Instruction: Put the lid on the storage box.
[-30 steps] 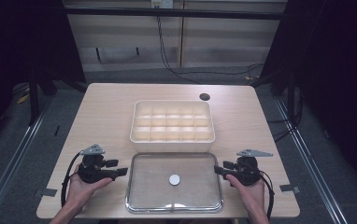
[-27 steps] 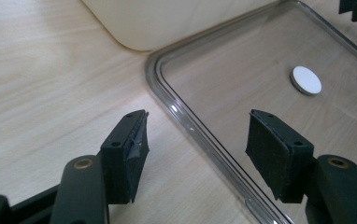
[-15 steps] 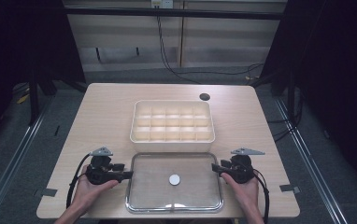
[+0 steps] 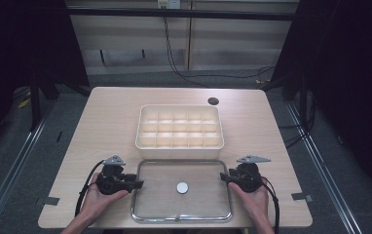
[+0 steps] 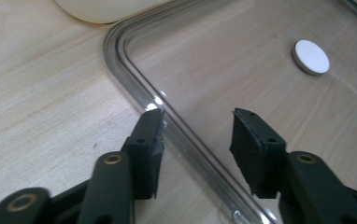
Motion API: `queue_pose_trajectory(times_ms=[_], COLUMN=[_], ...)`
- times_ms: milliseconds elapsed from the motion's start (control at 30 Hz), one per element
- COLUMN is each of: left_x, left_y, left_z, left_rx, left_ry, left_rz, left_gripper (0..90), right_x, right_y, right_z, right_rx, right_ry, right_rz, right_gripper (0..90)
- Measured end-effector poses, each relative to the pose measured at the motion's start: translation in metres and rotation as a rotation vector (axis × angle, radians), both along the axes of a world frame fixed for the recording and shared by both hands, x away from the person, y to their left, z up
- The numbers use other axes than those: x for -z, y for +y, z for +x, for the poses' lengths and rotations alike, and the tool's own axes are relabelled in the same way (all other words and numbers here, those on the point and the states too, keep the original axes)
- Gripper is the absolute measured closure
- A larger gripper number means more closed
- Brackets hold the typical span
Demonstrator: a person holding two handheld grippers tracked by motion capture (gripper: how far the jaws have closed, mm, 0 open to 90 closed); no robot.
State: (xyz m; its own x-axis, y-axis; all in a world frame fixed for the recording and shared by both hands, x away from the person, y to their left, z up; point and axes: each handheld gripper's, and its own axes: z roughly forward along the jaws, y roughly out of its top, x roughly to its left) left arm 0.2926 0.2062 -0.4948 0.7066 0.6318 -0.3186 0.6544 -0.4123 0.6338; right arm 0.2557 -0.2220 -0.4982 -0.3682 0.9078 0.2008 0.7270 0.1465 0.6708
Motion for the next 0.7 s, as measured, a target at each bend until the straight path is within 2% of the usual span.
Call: queue_pose_trajectory(times_ms=[33,67,233,333,433,533,567,600,700], left_x=[0.0,0.0,0.0,0.0,0.0,0.0,0.0,0.001,0.0], left_y=[0.0,-0.001,-0.001,0.0,0.0,0.001,0.001,0.001,0.0], left_z=[0.0,-0.001,-0.003,-0.003,-0.003,-0.003,-0.003,-0.003,-0.004], left_rx=[0.0,0.008,0.018,0.024,0.026,0.026,0.028,0.023,0.026], left_ry=[0.001,0.003,0.005,0.011,0.015,0.019,0.02,0.021,0.01], left_rz=[-0.002,-0.006,-0.005,-0.009,-0.011,-0.019,-0.019,-0.021,-0.014], left_gripper=[54.7,54.8,54.8,54.8,54.8,54.7,54.7,54.7,54.7], right_x=[0.0,0.001,0.0,0.001,0.002,0.003,0.005,0.005,0.006], right_y=[0.0,0.0,-0.003,-0.005,-0.005,-0.009,-0.013,-0.013,-0.017], right_z=[0.0,-0.001,-0.004,-0.004,-0.004,-0.004,-0.003,-0.003,-0.003], right_rx=[-0.001,0.008,0.02,0.03,0.036,0.053,0.066,0.066,0.081], right_ry=[-0.004,-0.003,0.0,0.016,0.012,0.031,0.042,0.042,0.068], right_rz=[-0.006,0.014,0.013,0.072,0.082,0.149,0.198,0.198,0.255], right_gripper=[55.1,54.9,54.6,54.3,52.8,51.9,52.0,52.0,54.9])
